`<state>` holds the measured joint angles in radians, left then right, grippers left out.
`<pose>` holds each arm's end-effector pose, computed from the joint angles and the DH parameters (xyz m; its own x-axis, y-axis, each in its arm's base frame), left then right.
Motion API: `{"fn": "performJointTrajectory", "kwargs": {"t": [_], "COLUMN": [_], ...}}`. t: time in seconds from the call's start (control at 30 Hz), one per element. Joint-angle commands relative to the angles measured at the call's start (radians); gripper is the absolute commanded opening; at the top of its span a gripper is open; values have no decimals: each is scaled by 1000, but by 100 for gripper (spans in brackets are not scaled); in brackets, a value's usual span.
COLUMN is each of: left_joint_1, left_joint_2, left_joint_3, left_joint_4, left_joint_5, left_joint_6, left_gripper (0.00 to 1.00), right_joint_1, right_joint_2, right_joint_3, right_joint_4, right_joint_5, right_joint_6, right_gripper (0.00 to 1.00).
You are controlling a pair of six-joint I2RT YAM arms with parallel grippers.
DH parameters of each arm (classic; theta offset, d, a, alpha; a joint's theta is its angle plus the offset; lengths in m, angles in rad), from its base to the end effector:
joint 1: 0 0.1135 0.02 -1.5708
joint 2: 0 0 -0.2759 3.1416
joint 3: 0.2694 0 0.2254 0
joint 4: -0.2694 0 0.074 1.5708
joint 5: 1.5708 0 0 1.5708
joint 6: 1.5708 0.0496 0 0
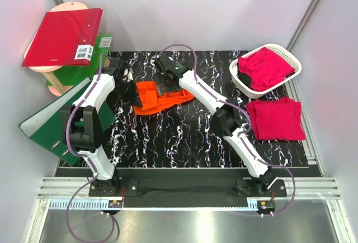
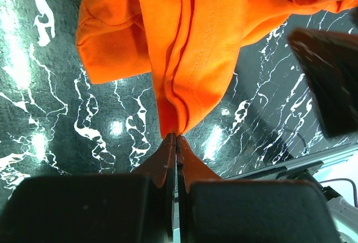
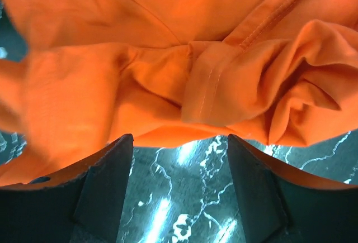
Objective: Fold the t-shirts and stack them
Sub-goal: Flatten out the tshirt
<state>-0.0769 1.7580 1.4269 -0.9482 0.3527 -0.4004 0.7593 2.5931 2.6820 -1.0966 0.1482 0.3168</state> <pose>0.3287 -0.0425 0.2552 -0.9461 -0.2940 -0.1357 -0.2147 0.8833 -0.4167 0.3911 0.3611 0.2323 -0.7771 -0.3128 -0.5461 -0.4016 0.9146 0.0476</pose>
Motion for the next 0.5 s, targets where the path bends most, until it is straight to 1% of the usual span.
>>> {"fn": "performJointTrajectory", "kwargs": {"t": [0.0,0.1,0.13,0.17,0.23,0.27,0.4,0.47], "left_joint_1": [5,5,5,5,5,5,5,5], "left_joint_2": [6,0,-5,-6,-14,-17,-28,-34], "left_joint_3": [12,6,4,3,-5,-6,-3,7], "left_joint_4": [22,23,23,20,22,23,22,22], "left_joint_5": [31,32,32,32,31,28,25,23], "left_joint_6": [17,18,20,21,23,21,17,18], "left_gripper": [0,0,0,0,0,0,0,0], "right_joint_1": [8,3,3,2,0,0,2,2], "right_joint_2": [50,70,71,71,55,47,-40,-86], "right_joint_3": [56,72,82,85,88,87,55,18], "right_joint_4": [12,6,6,3,0,-5,-19,-20], "right_joint_5": [69,91,94,100,116,122,184,256], "right_joint_6": [15,19,21,21,22,21,-10,-19], "right_gripper": [73,61,54,40,19,0,0,0]}}
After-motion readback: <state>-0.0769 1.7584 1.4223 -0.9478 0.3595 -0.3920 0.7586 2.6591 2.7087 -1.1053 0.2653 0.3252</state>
